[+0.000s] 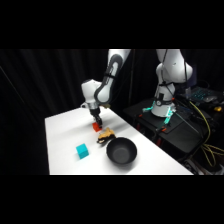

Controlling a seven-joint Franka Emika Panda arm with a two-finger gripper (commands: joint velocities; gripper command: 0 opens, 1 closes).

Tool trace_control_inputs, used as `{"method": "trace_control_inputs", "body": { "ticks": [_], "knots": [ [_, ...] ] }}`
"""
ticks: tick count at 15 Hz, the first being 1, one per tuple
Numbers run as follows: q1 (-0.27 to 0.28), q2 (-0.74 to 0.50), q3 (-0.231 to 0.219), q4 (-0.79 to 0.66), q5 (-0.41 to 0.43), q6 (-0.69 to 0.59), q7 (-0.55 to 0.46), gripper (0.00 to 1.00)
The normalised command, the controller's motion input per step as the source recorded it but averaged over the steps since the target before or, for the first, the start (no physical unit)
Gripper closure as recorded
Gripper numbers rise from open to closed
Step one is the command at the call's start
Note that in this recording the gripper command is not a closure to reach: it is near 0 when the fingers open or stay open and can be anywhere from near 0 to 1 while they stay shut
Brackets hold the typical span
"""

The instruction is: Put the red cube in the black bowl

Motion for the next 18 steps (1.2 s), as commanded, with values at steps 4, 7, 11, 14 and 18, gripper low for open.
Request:
{"method": "trace_control_inputs", "body": {
  "ticks": [4,7,11,14,18],
  "knots": [
    [-0.091,-0.01,0.096,0.08,0.104,0.08,-0.03,1.0],
    [0.04,-0.28,-0.015,-0.11,-0.003,-0.04,0.13,1.0],
    [0.101,-0.64,-0.047,-0.31,-0.02,-0.21,0.15,1.0],
    [0.192,-0.66,-0.102,-0.33,-0.064,-0.29,0.19,1.0],
    [0.288,-0.59,-0.129,-0.34,-0.198,-0.25,0.35,1.0]
  ]
}}
